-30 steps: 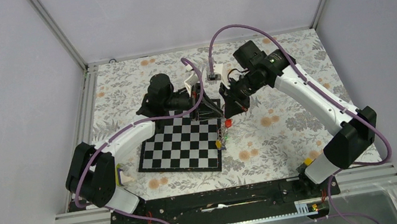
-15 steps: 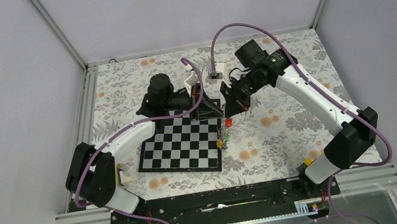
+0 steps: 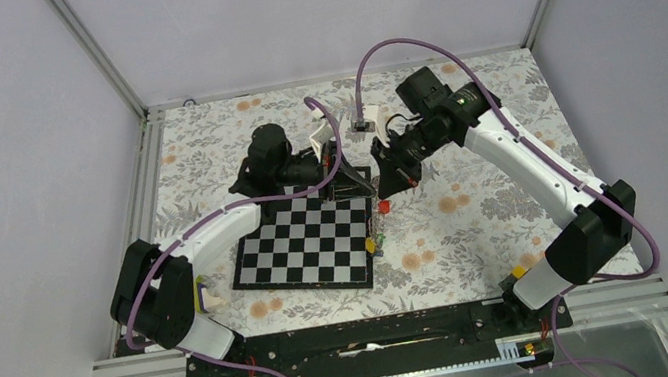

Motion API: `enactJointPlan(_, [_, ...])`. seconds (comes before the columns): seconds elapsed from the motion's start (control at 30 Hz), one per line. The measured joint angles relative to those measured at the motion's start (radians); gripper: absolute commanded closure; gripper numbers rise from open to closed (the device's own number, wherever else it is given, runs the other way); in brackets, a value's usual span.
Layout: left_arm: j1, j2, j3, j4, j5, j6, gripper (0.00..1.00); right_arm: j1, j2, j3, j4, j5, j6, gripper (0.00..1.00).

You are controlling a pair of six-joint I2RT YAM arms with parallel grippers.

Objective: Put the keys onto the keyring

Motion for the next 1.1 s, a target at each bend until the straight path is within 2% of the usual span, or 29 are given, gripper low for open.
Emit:
enactJointPlan(0.1, [0.0, -0.005, 0.001, -0.025, -0.001, 0.018, 1.0, 0.0, -0.002, -0.003, 0.007, 0.0, 0.005, 0.8])
enactJointPlan(0.27, [0.0, -0.026, 0.009, -0.155, 0.0, 0.101, 1.0, -0.001, -0.02, -0.004, 0.035, -0.002, 0.006, 0.73])
enactJointPlan(0.5, [0.002, -0.026, 0.03, -0.25, 0.002, 0.152, 1.0, -0.006, -0.071, -0.051, 0.111, -0.019, 0.012, 0.53])
enactJointPlan(0.6, [0.006, -0.026, 0.042, -0.252, 0.006, 0.142, 1.0, -0.021, -0.082, -0.068, 0.142, -0.034, 0.018, 0.52])
enactJointPlan(0.73, [0.014, -0.026, 0.041, -0.175, 0.015, 0.055, 1.0, -0.055, -0.113, -0.097, 0.197, -0.056, 0.038, 0.52])
enactJointPlan(0.9, [0.022, -0.026, 0.005, 0.083, 0.025, -0.152, 1.0, -0.095, -0.169, -0.134, 0.249, -0.109, 0.066, 0.53])
enactJointPlan(1.1, [0.023, -0.023, -0.035, 0.253, 0.023, -0.295, 1.0, -0.101, -0.185, -0.163, 0.287, -0.177, 0.093, 0.58])
